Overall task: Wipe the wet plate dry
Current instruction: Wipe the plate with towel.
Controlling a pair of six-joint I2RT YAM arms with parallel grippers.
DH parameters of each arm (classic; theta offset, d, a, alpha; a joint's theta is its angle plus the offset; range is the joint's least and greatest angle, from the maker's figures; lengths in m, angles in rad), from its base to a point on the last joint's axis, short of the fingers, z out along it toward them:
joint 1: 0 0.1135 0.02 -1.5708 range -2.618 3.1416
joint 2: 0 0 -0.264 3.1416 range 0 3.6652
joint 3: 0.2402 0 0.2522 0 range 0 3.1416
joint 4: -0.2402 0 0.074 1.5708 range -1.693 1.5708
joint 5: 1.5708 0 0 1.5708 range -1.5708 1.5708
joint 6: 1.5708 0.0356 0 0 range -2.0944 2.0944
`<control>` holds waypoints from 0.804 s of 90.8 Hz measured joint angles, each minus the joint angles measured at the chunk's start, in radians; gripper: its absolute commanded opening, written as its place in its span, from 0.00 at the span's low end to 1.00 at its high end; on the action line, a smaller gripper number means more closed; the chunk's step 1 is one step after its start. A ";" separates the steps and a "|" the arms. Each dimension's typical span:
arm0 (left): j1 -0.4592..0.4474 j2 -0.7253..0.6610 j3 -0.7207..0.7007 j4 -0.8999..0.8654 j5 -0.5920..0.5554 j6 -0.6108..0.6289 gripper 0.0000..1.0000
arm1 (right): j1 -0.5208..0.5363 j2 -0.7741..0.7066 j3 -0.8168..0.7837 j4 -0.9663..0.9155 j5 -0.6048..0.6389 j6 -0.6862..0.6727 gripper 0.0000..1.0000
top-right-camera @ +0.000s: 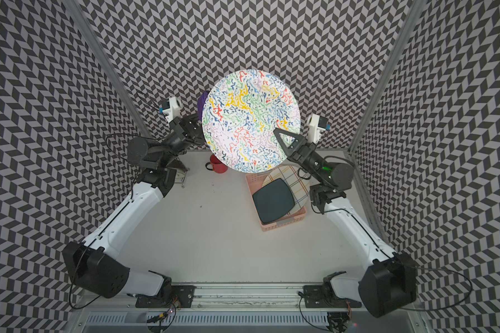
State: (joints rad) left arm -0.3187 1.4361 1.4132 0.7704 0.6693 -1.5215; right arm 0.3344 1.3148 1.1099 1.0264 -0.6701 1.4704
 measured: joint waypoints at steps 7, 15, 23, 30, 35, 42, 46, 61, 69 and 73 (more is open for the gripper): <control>-0.026 0.005 0.018 0.055 0.000 -0.027 0.00 | 0.037 0.028 0.008 -0.007 -0.009 -0.006 0.00; -0.069 0.017 0.040 0.077 -0.017 -0.037 0.00 | 0.066 0.065 0.047 0.012 0.000 -0.006 0.00; -0.132 0.045 0.062 0.084 -0.016 -0.026 0.00 | 0.066 0.082 0.104 0.007 0.000 -0.009 0.00; -0.172 0.056 0.061 0.079 -0.009 -0.019 0.00 | 0.034 0.090 0.137 0.021 0.002 0.001 0.00; -0.177 0.055 0.055 0.076 -0.005 -0.017 0.00 | 0.001 0.088 0.138 0.032 0.007 0.010 0.00; -0.150 0.046 0.053 0.061 -0.004 -0.009 0.00 | -0.015 0.081 0.123 0.025 0.025 0.006 0.00; -0.133 0.039 0.053 0.045 -0.003 0.004 0.00 | 0.000 0.076 0.114 -0.003 0.039 -0.016 0.00; -0.107 -0.001 0.053 -0.062 -0.005 0.095 0.00 | 0.093 0.070 0.106 -0.084 0.047 -0.090 0.00; -0.104 -0.031 0.056 -0.170 -0.003 0.187 0.00 | 0.050 0.048 0.085 -0.086 0.038 -0.091 0.00; -0.095 -0.048 0.065 -0.258 -0.008 0.254 0.00 | 0.006 0.028 0.066 -0.097 0.038 -0.092 0.00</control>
State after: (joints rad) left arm -0.4141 1.3876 1.4780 0.5121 0.6609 -1.2671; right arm 0.3408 1.3426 1.1759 0.9298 -0.6323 1.3788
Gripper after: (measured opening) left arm 0.068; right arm 0.110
